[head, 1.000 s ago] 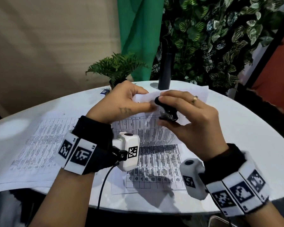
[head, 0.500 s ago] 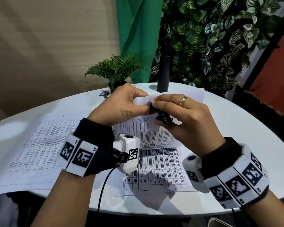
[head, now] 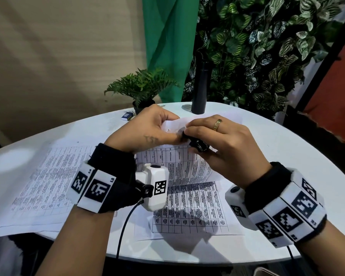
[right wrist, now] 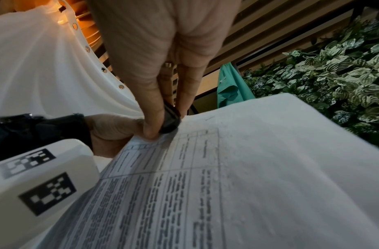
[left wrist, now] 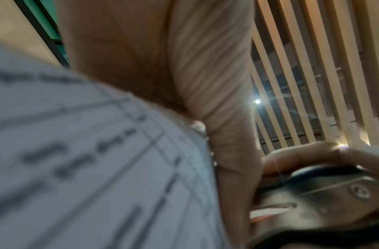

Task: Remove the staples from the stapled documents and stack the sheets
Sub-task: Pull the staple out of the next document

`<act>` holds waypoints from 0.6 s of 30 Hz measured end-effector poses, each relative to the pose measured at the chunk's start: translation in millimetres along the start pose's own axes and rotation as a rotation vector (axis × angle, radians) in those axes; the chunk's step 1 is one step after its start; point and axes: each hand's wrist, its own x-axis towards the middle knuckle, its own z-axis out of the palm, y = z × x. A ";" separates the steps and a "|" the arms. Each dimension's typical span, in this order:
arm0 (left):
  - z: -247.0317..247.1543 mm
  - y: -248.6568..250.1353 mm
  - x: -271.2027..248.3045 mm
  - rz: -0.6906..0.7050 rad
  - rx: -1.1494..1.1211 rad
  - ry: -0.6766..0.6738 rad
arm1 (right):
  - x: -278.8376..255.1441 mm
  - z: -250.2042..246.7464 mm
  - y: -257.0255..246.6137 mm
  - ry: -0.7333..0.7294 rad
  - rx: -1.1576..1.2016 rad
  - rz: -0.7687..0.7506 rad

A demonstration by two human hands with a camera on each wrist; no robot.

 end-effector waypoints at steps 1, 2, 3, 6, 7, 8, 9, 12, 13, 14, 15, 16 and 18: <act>0.1 0.3 -0.2 0.002 -0.001 -0.007 | 0.3 -0.2 0.6 -0.001 0.002 0.001; 0.4 0.7 -0.4 0.005 -0.007 -0.013 | 0.6 -0.3 1.0 -0.002 0.003 0.004; 0.4 0.7 -0.2 0.006 -0.016 -0.016 | 0.9 -0.8 1.5 -0.004 0.002 0.006; -0.8 -0.6 1.6 0.005 -0.047 -0.008 | 1.8 -2.0 3.0 -0.006 0.013 0.018; -1.0 -1.4 2.3 0.001 -0.060 -0.009 | 1.6 -2.3 3.5 0.002 0.028 0.031; -0.6 -2.0 2.7 0.001 -0.071 -0.010 | 1.0 -2.5 4.0 0.013 0.049 0.051; -0.1 -2.4 2.7 0.009 -0.083 -0.009 | 0.3 -2.5 4.4 0.025 0.077 0.078; 3.1 -4.3 3.2 0.042 -0.121 0.011 | -2.4 -1.4 3.6 0.080 0.183 0.185; 4.3 -5.2 3.6 0.055 -0.129 0.027 | -3.3 -1.1 3.4 0.106 0.204 0.212; 5.2 -6.5 4.6 0.063 -0.136 0.042 | -4.1 -0.7 3.5 0.129 0.218 0.234; 5.6 -7.0 5.1 0.068 -0.143 0.053 | -4.8 -0.3 3.6 0.148 0.230 0.252; 5.9 -7.1 5.4 0.068 -0.143 0.059 | -5.3 0.2 3.4 0.161 0.242 0.268; 6.0 -8.1 5.7 0.066 -0.139 0.063 | -6.2 1.2 2.6 0.173 0.264 0.292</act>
